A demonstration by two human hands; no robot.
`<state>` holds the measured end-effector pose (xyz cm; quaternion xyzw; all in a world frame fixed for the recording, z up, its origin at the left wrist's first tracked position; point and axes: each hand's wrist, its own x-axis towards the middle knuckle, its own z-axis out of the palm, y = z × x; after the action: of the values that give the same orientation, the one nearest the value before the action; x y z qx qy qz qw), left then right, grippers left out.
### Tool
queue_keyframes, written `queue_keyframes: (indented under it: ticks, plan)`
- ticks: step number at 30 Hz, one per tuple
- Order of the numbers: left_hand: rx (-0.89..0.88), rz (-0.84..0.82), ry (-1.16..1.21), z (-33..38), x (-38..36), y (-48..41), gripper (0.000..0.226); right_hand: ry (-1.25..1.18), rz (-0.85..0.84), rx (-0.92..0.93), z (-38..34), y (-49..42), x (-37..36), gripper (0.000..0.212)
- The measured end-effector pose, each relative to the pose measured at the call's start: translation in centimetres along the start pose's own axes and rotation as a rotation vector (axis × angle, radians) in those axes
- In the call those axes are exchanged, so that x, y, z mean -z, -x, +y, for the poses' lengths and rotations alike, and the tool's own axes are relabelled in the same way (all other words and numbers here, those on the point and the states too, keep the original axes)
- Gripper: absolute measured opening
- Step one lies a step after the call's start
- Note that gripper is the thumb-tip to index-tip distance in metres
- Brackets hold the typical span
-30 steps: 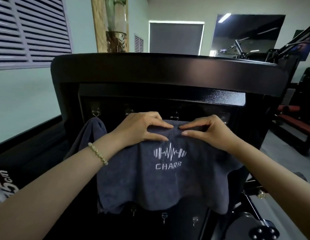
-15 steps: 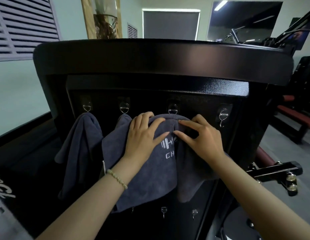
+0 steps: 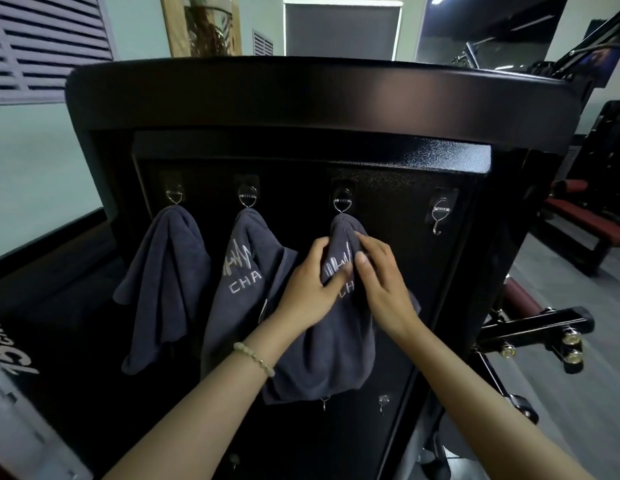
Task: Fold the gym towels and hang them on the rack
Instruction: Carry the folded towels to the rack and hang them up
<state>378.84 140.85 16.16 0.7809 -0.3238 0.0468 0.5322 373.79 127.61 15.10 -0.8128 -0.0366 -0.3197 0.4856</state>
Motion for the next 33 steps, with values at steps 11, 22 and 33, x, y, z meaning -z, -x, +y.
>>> queue_keyframes:
  ticks: [11,22,33]
  plan:
    - [-0.049,0.153,-0.477,-1.2,0.4,3.2,0.062,-0.231,-0.155,-0.237,0.1,1.8,0.5,0.055]
    - [0.181,-0.198,0.234,-0.9,-0.1,4.2,0.057,-0.363,-0.186,-0.266,-0.3,3.4,2.3,0.043]
    - [-0.430,-0.018,-0.765,-4.3,2.3,4.9,0.085,0.083,-0.226,-0.002,2.0,4.7,0.5,0.085]
